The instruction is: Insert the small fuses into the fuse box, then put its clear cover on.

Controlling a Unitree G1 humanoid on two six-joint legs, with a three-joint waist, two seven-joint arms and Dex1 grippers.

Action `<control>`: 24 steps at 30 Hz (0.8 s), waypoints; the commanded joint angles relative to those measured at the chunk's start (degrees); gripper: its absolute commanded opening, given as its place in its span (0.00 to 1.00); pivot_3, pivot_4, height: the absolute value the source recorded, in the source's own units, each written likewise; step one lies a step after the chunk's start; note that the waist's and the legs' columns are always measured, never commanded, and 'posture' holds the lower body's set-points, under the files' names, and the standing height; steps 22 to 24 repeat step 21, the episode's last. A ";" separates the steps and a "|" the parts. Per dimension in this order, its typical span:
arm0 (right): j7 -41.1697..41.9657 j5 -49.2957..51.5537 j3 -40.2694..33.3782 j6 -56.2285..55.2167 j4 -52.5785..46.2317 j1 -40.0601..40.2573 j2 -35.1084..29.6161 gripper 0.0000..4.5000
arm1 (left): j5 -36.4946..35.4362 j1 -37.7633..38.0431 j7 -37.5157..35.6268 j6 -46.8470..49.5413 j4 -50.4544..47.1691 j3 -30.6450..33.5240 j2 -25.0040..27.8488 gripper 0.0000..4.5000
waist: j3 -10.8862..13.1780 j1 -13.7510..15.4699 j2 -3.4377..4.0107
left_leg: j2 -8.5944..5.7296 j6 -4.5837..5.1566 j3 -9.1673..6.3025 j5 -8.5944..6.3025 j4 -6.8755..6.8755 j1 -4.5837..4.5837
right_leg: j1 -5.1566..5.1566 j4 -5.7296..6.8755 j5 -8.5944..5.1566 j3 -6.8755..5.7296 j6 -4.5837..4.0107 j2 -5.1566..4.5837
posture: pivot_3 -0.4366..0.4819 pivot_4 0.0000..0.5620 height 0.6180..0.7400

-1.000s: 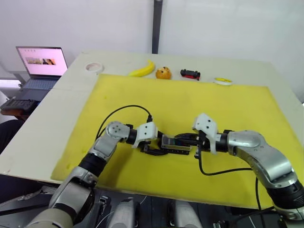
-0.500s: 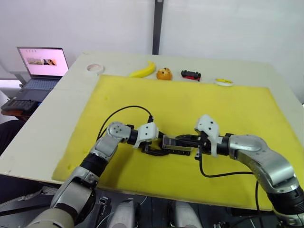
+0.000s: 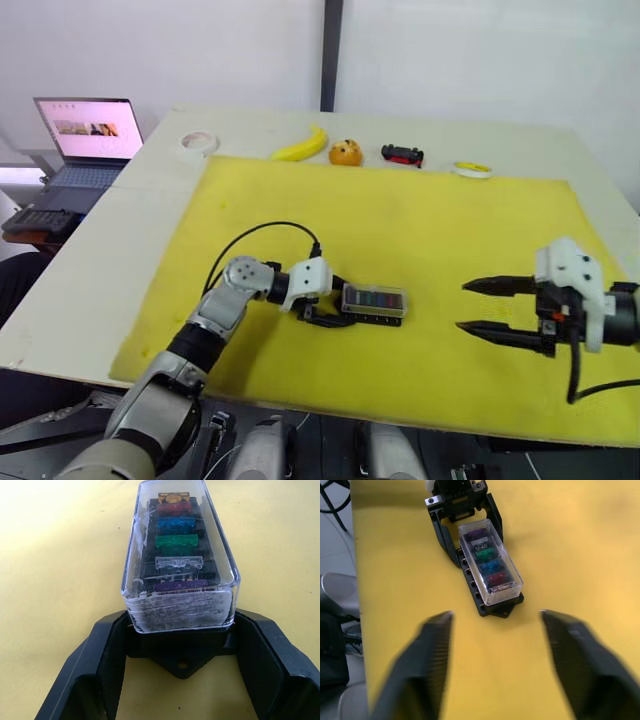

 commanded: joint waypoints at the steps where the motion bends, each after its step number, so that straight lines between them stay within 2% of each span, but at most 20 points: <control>1: -0.02 1.05 -2.53 -0.90 -1.14 -0.07 -0.45 1.00 | -0.41 -0.61 -1.98 2.56 -0.23 1.19 3.04 0.91 | 0.01 -0.02 -0.02 | 0.00 0.00 0.00 0.00 0.00 -0.01 | -0.02 0.00 0.00 0.00 0.00 0.00 | 0.48 0.27 1.00; 2: -0.09 1.30 -2.92 -0.77 -1.33 -0.06 -0.49 1.00 | -1.46 -0.07 -3.38 3.63 -1.80 2.26 5.38 0.99 | 0.01 -0.11 -0.02 | 0.00 0.00 0.00 0.00 0.00 -0.02 | -0.04 0.00 0.01 0.00 0.02 0.02 | 0.48 0.27 1.00; 8: 1.61 2.17 -6.72 -0.58 -0.35 1.50 -1.08 1.00 | -12.77 6.82 -13.19 14.66 -17.55 11.76 24.08 0.99 | 0.20 -1.53 0.17 | 0.17 -0.06 0.01 0.03 -0.13 -0.08 | -0.31 0.19 0.08 0.02 0.14 0.15 | 0.48 0.27 1.00; 11: 3.95 2.67 -10.69 -0.16 1.56 3.20 -1.30 1.00 | -21.47 9.74 -15.37 26.10 -27.63 18.95 33.55 0.99 | 0.31 -1.17 0.23 | 0.17 -0.11 0.01 0.06 -0.11 -0.11 | -0.33 0.22 -0.02 0.03 -0.04 0.12 | 0.48 0.27 1.00; 13: 6.12 2.79 -13.21 -0.36 2.89 4.76 -1.30 1.00 | -25.72 11.03 -15.54 31.29 -32.37 22.85 37.96 0.99 | 0.34 -0.29 0.24 | 0.11 -0.11 0.01 0.05 -0.05 -0.15 | -0.26 0.12 -0.03 0.02 -0.06 0.04 | 0.48 0.27 1.00; 18: 9.57 3.74 -16.76 0.46 3.51 6.90 -2.25 1.00 | -29.87 12.23 -14.15 35.70 -36.46 28.99 42.93 0.99 | 0.37 -0.03 0.35 | 0.01 -0.03 0.02 0.00 -0.06 -0.11 | -0.14 -0.06 -0.04 0.02 -0.06 -0.05 | 0.48 0.27 1.00; 24: 10.42 3.52 -17.01 0.02 4.12 7.44 -2.46 1.00 | -30.29 11.17 -13.77 34.94 -36.78 28.54 42.11 0.99 | 0.40 -0.08 0.40 | 0.01 -0.03 0.02 0.01 -0.06 -0.10 | -0.14 -0.03 -0.03 0.02 -0.06 -0.04 | 0.48 0.27 1.00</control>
